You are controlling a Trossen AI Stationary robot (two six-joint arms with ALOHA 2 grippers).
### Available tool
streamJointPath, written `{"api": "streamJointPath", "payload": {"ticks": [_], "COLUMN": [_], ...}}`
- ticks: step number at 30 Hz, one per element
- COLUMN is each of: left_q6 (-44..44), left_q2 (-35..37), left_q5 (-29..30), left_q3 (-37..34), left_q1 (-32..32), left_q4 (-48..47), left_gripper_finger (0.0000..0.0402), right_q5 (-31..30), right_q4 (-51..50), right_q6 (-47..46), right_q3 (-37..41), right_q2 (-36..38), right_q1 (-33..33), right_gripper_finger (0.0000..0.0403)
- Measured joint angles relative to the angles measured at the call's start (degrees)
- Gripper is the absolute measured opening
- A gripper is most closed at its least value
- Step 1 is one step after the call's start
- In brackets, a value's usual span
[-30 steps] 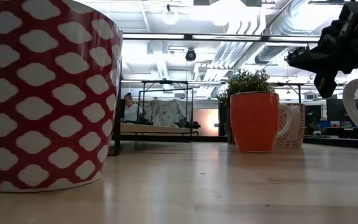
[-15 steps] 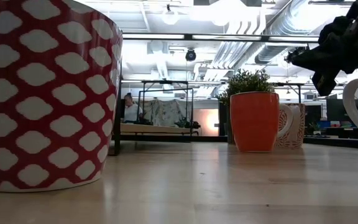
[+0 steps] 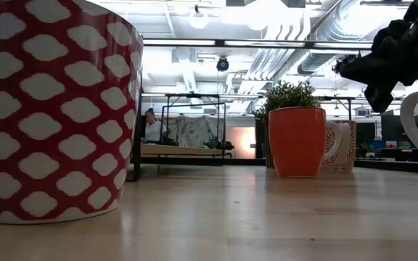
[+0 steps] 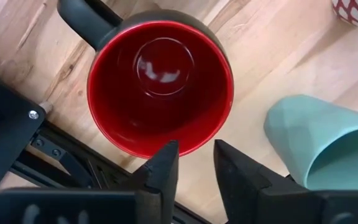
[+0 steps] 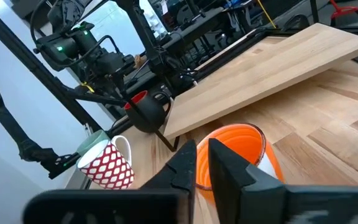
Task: Place coffee mugs
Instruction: Put the black cup on the shelf
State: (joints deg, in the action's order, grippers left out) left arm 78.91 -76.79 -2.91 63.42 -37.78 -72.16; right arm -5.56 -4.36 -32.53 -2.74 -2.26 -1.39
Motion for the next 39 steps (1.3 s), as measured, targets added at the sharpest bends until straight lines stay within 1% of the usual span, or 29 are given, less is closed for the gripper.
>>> {"api": "streamJointPath", "payload": {"ticks": [5, 10, 13, 17, 26, 39], "left_q6": [-0.3, -4.2, -4.1, -4.0, -5.6, -4.6], "left_q2": [0.0, 0.0, -0.1, -0.7, -7.5, -12.8], "left_q5": [0.6, 3.8, 5.2, 5.5, 4.7, 4.8], "left_q3": [0.0, 0.0, 0.0, 0.0, 0.0, 0.0], "left_q1": [0.0, 0.0, 0.0, 0.0, 0.0, 0.0], "left_q4": [1.4, 8.7, 9.1, 8.9, 8.8, 8.8], "left_gripper_finger": [0.0144, 0.0165, 0.0167, 0.0168, 0.0168, 0.0168], "right_q5": [0.0, 0.2, 0.3, 0.3, 0.5, 0.5], "right_q4": [0.0, -0.1, -0.1, -0.1, -0.1, -0.1], "right_q6": [0.2, 0.5, 0.5, 0.6, 0.5, 0.5], "right_q3": [0.0, 0.0, 0.0, 0.0, 0.0, 0.0], "right_q2": [0.0, 0.0, 0.0, 0.0, 0.0, 0.0], "right_q1": [0.0, 0.0, 0.0, 0.0, 0.0, 0.0], "right_gripper_finger": [0.0068, 0.0074, 0.0074, 0.0074, 0.0074, 0.0074]}}
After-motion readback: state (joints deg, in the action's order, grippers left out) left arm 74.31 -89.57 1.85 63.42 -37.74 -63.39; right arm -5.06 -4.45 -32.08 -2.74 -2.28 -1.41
